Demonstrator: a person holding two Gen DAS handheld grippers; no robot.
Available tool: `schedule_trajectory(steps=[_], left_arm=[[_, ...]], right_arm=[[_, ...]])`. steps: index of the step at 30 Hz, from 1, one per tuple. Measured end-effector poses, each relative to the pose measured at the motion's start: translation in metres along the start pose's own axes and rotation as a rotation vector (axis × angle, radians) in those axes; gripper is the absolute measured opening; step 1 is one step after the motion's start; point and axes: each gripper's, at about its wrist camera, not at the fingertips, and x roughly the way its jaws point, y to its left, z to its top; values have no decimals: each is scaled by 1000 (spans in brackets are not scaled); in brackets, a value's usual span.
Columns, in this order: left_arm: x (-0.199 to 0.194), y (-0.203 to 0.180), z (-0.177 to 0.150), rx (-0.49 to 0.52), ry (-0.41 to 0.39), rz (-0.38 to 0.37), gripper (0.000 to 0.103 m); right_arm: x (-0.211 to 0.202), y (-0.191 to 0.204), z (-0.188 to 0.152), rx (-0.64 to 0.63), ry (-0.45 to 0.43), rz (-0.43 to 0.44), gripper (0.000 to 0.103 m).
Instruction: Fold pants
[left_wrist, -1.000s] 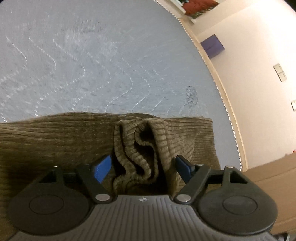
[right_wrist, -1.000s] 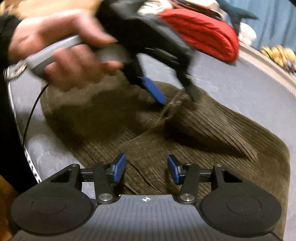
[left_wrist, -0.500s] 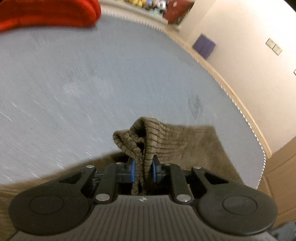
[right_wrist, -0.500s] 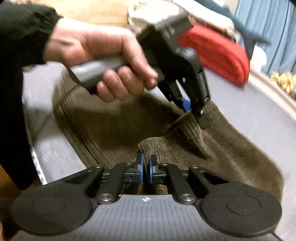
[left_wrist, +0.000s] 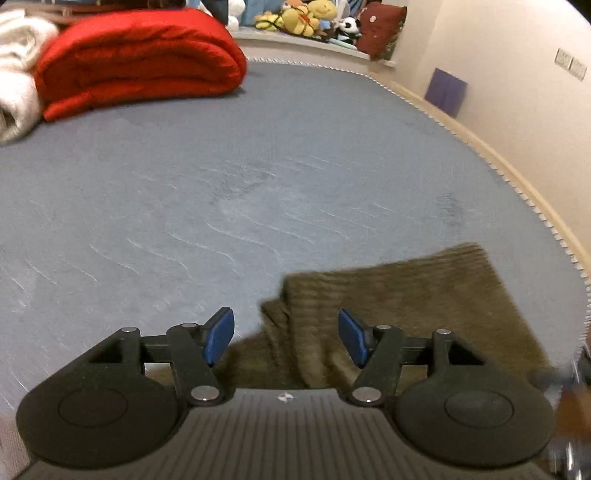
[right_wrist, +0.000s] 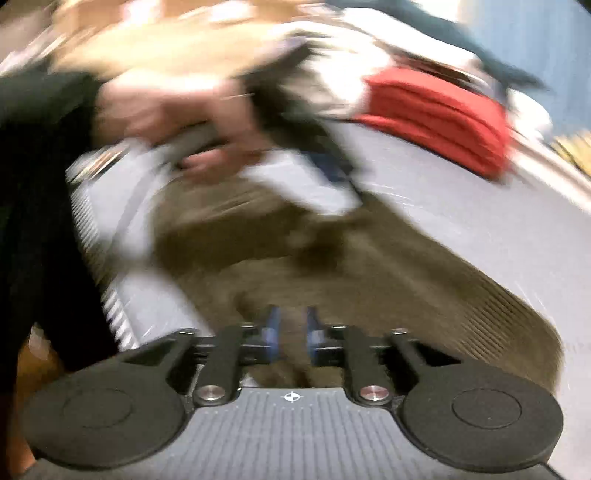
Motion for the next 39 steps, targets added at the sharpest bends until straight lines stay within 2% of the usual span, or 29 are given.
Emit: schedule_trajectory(steps=[2, 4, 6, 8, 11, 13, 14, 15, 16, 18, 19, 20, 21, 22, 25, 26, 27, 28, 30, 32, 34, 35, 36, 37, 38, 39], left_arm=[[5, -2, -8, -44, 60, -32, 68], [4, 8, -24, -88, 137, -47, 68], [11, 11, -40, -140, 211, -63, 69], [12, 13, -56, -181, 268, -97, 69], [14, 7, -79, -204, 316, -138, 69], [13, -3, -87, -151, 294, -120, 67], [12, -9, -89, -122, 290, -112, 48], [9, -12, -91, -114, 288, -107, 22], [2, -12, -90, -123, 266, -90, 18], [-20, -15, -78, -99, 191, -126, 15], [-33, -18, -71, -81, 144, -149, 15], [-46, -21, -67, -69, 110, -166, 15], [-51, -20, -66, -72, 114, -174, 15], [-50, -19, -69, -76, 137, -176, 15], [-24, -13, -89, -58, 274, -130, 16], [-19, -14, -95, -19, 305, -104, 19], [-16, -14, -97, 15, 320, -86, 27], [-18, -11, -95, 20, 319, -76, 31], [-28, -11, -87, 31, 270, -35, 44], [-46, -11, -77, 51, 154, -11, 53], [-59, -17, -69, 80, 54, -32, 53], [-58, -22, -64, 91, 5, -63, 50], [-60, -26, -62, 116, -40, -113, 37], [-56, -32, -61, 142, -59, -144, 31], [-51, -37, -59, 172, -73, -162, 22], [-43, -40, -59, 208, -77, -155, 19]], right_arm=[[-5, -32, -1, 169, 1, -120, 63], [-9, -66, -10, 332, 29, -234, 64], [-11, -97, -24, 476, 92, -379, 67], [-11, -120, -42, 596, 169, -476, 68], [-13, -143, -70, 803, 217, -421, 70], [-10, -149, -80, 863, 230, -367, 74], [-8, -148, -82, 867, 236, -343, 76], [-6, -146, -83, 860, 244, -325, 78], [-6, -144, -83, 852, 248, -317, 78], [-7, -145, -81, 839, 250, -312, 78], [-6, -144, -80, 842, 251, -315, 78], [-7, -145, -79, 854, 250, -314, 72], [-8, -146, -79, 864, 248, -324, 67], [-11, -146, -78, 868, 244, -335, 63], [-20, -148, -81, 890, 226, -355, 42], [-25, -150, -79, 901, 215, -364, 32], [-31, -152, -76, 906, 202, -370, 27], [-34, -153, -74, 905, 196, -374, 26], [-39, -153, -71, 903, 198, -372, 25], [-41, -150, -68, 881, 209, -408, 24], [-41, -145, -67, 843, 226, -444, 23], [-41, -144, -68, 837, 227, -427, 26], [-41, -144, -70, 841, 232, -419, 33], [-41, -144, -70, 851, 239, -401, 42], [-39, -145, -73, 875, 252, -370, 68], [-38, -146, -76, 891, 258, -352, 77]])
